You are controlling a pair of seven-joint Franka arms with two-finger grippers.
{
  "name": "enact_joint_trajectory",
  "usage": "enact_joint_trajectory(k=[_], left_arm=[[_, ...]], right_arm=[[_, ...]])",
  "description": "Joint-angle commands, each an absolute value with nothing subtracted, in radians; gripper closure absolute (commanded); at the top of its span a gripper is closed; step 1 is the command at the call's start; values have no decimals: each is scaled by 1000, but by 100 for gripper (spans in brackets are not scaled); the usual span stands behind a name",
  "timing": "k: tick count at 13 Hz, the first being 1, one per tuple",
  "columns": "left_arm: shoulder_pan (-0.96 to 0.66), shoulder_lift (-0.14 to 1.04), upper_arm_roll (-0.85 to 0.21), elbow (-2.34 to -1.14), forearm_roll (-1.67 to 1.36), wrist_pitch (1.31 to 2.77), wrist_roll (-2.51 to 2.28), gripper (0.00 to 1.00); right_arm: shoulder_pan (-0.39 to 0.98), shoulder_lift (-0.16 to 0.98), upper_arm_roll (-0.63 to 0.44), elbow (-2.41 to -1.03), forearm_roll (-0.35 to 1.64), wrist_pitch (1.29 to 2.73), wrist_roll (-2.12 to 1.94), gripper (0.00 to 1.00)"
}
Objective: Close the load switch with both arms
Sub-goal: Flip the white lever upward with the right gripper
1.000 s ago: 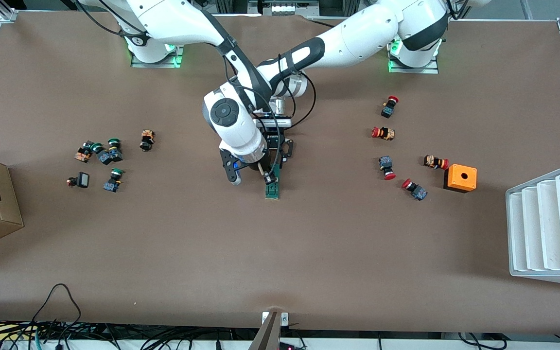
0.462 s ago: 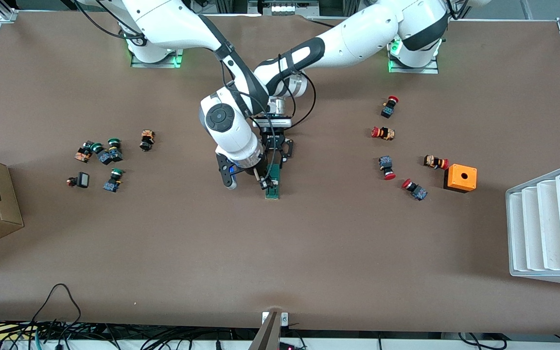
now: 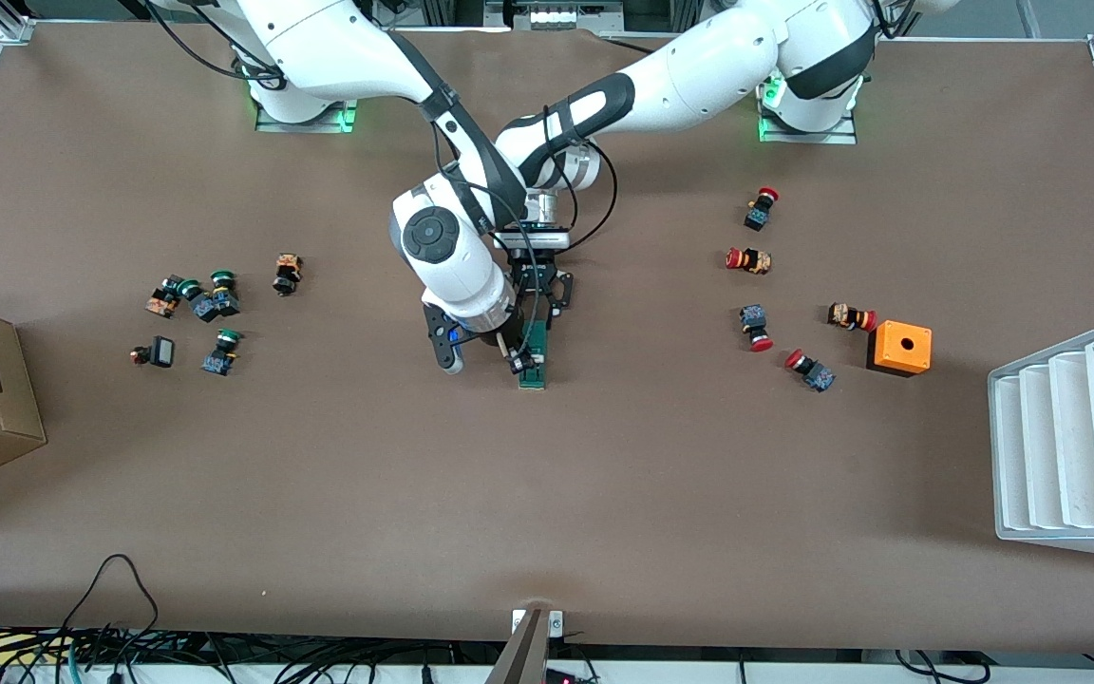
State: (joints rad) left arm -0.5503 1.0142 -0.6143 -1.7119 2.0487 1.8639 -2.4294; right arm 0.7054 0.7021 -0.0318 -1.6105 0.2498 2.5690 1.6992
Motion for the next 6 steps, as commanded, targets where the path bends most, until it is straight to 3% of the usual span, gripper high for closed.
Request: enact_joint_trajectory(k=[1, 6], left_arm=[[-552, 1065, -607, -1674, 2089, 1884, -2418, 82], [-552, 1071, -607, -1672, 2089, 1884, -2418, 82]], right_arm=[[692, 753, -12, -1536, 241, 2589, 1715, 79], [692, 761, -12, -1508, 241, 2574, 1735, 77]])
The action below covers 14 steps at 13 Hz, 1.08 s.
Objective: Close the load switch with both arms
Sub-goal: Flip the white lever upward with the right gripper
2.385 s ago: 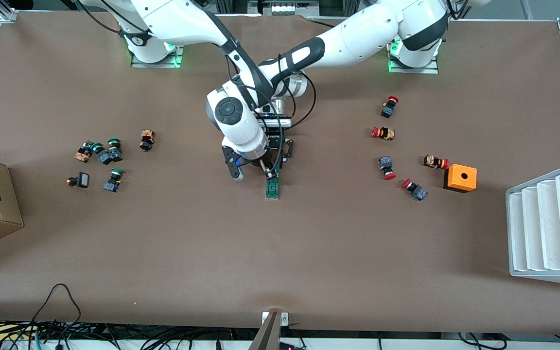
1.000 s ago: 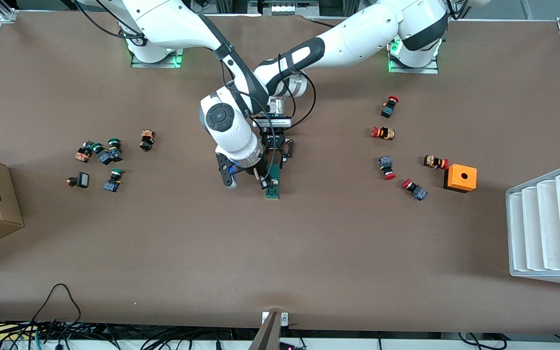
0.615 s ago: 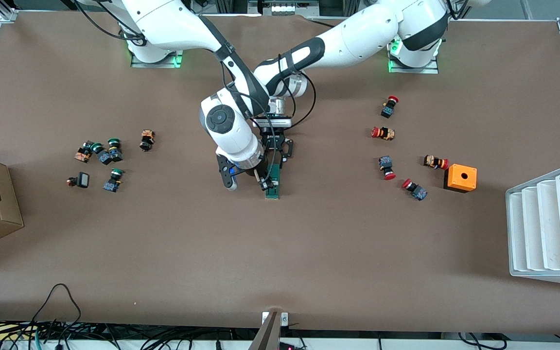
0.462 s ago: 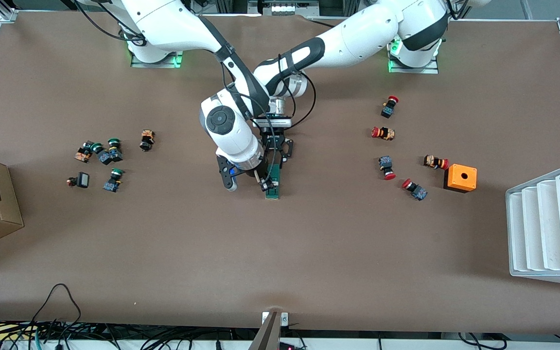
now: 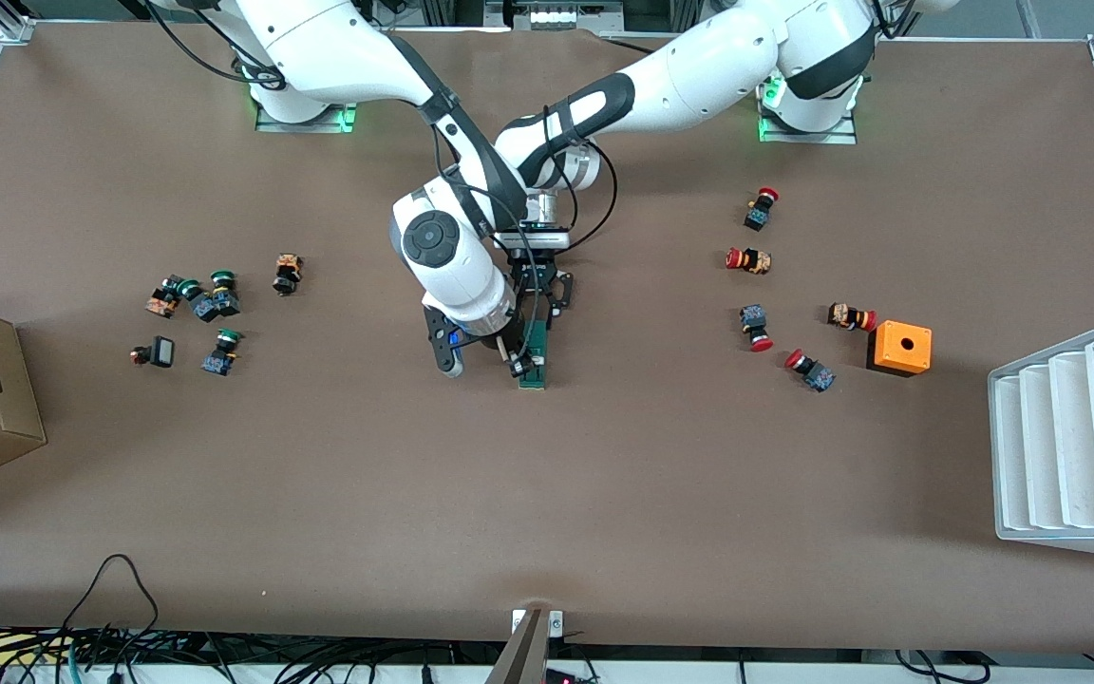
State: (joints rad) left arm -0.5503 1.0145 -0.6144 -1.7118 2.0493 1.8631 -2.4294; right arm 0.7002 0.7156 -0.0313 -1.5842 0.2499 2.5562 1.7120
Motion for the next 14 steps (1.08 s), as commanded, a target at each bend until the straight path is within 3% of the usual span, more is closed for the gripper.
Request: enact_joint_trajectory(k=[1, 14], left_arm=[[-552, 1071, -607, -1672, 2089, 1884, -2418, 82], [-552, 1072, -607, -1672, 2089, 1885, -2416, 82]], right_arm=[[690, 762, -12, -1508, 241, 2574, 1736, 77], [673, 839, -12, -1447, 233, 2583, 1727, 75]])
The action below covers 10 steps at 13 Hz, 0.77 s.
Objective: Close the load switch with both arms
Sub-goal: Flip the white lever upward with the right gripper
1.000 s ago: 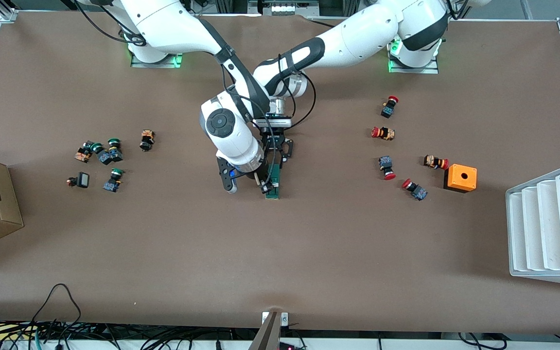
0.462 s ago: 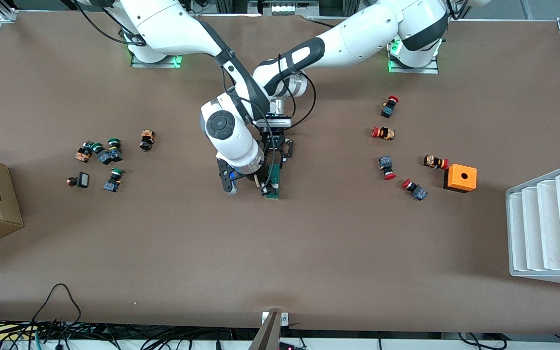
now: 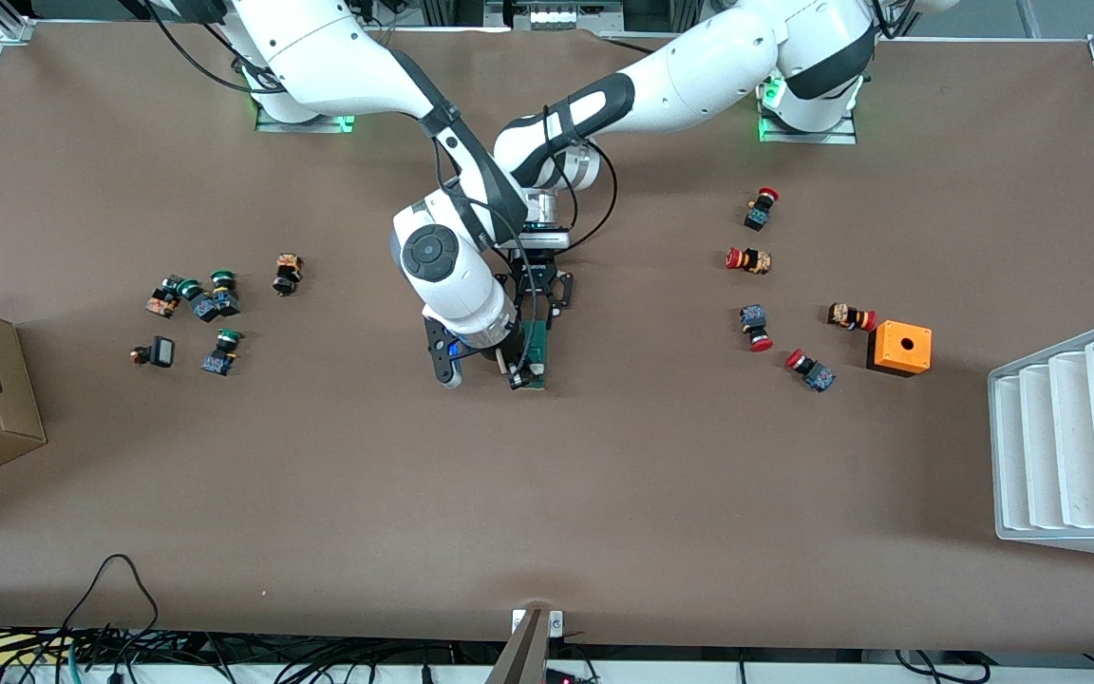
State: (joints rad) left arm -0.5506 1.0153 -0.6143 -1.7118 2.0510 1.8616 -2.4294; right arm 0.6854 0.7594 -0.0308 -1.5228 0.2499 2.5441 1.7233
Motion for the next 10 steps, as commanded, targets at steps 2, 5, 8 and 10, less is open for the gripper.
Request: enact_joint_trajectory(k=[2, 5, 8, 10], left_arm=[[-552, 1074, -606, -1672, 2089, 1885, -2416, 82], [-552, 1074, -603, -1672, 2089, 1885, -2416, 82], [-552, 1074, -603, -1672, 2089, 1885, -2416, 82], [-552, 1074, -603, -1672, 2089, 1885, -2416, 82]], right_arm=[[673, 847, -12, -1447, 232, 2585, 1723, 75], [672, 857, -12, -1445, 232, 2589, 1720, 75], [669, 903, -14, -1391, 230, 2589, 1723, 75], [669, 907, -15, -1382, 230, 2586, 1724, 75]])
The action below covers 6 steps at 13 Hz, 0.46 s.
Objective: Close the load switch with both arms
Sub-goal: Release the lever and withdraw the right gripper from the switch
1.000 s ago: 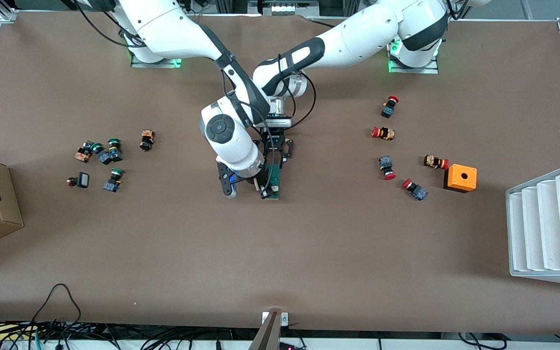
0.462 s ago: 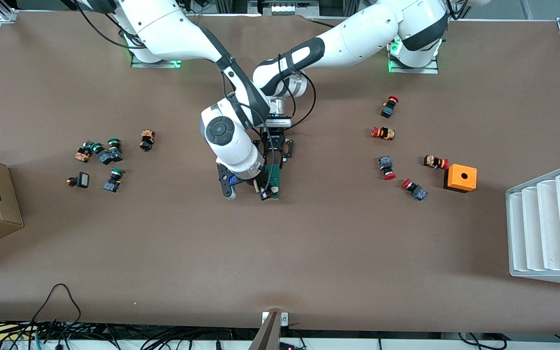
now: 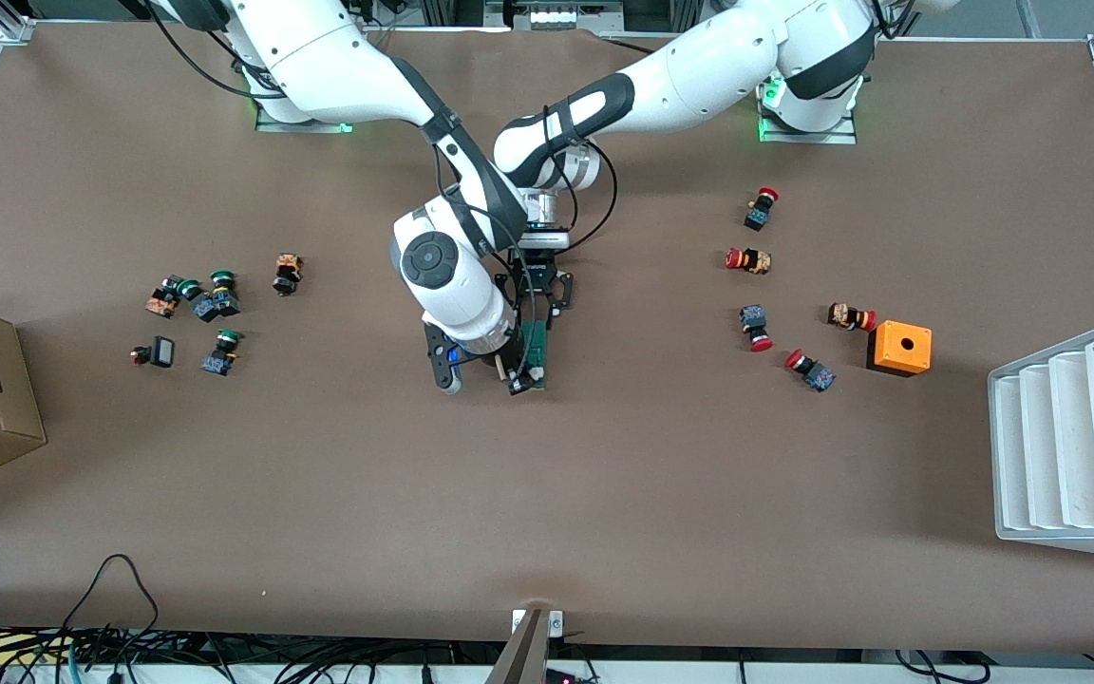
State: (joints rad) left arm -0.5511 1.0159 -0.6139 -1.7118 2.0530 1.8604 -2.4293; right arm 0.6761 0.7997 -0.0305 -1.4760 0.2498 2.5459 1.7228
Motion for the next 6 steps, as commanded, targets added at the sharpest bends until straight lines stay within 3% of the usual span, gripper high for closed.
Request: enact_joint_trajectory(k=[1, 6], left_arm=[[-552, 1074, -603, -1672, 2089, 1885, -2418, 82], [-554, 1075, -601, -1672, 2089, 1885, -2418, 82]], right_arm=[[669, 905, -15, -1382, 230, 2582, 1724, 75], [670, 899, -15, -1384, 232, 2576, 1724, 75]])
